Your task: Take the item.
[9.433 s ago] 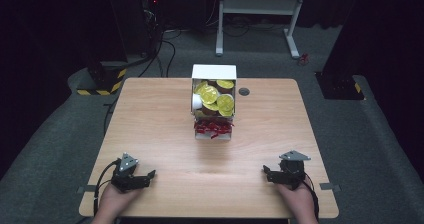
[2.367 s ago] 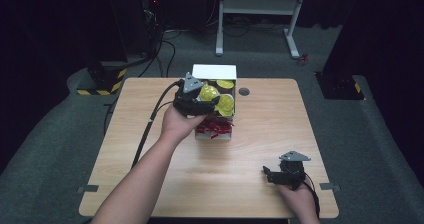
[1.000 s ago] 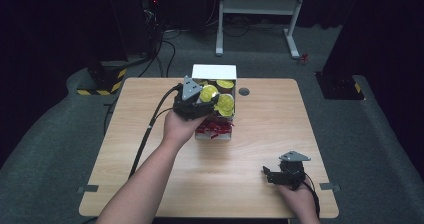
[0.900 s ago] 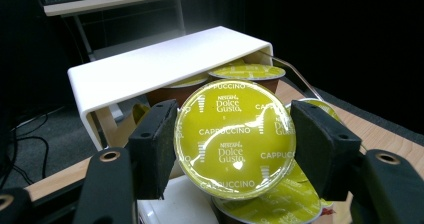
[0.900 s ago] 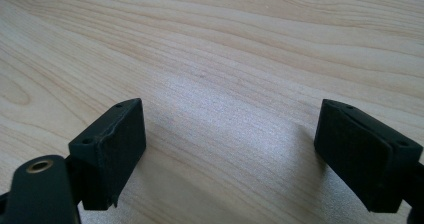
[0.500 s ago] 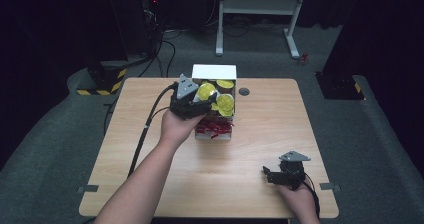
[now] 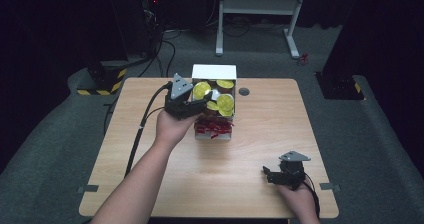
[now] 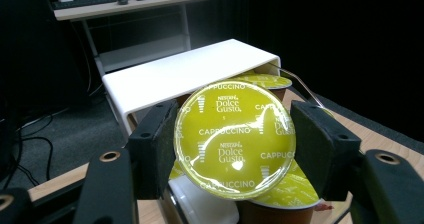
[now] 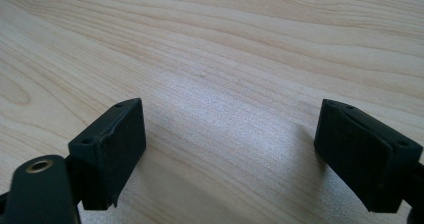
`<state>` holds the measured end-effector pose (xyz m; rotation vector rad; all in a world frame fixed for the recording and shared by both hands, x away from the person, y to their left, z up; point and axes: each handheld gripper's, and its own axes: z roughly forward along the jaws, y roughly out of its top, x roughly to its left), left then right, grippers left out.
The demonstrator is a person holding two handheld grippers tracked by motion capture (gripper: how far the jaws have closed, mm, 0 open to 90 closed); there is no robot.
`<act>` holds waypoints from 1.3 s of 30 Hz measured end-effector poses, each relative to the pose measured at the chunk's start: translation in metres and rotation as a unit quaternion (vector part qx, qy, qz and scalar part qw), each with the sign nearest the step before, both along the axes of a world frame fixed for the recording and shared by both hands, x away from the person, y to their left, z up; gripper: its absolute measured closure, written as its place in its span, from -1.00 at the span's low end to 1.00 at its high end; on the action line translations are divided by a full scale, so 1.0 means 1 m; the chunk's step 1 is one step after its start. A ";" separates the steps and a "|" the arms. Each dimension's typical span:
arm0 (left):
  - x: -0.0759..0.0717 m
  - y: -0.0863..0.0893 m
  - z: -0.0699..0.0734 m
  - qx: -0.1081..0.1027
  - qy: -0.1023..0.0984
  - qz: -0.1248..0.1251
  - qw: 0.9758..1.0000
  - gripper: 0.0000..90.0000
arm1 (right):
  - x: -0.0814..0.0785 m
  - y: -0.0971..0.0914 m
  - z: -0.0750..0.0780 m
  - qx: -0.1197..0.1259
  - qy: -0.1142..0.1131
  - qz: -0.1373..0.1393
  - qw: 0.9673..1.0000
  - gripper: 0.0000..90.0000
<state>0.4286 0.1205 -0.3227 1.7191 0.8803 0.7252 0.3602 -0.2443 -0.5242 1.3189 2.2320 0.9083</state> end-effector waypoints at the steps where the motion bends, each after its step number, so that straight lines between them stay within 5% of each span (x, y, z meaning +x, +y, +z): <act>1: -0.001 0.001 0.001 -0.002 -0.001 0.001 1.000 -0.15 | 0.000 0.000 0.000 0.000 -0.001 0.001 1.000 -0.71; 39: -0.010 0.035 -0.001 0.000 -0.002 0.031 1.000 -0.15 | 0.000 0.000 0.000 -0.001 0.000 0.001 1.000 -0.71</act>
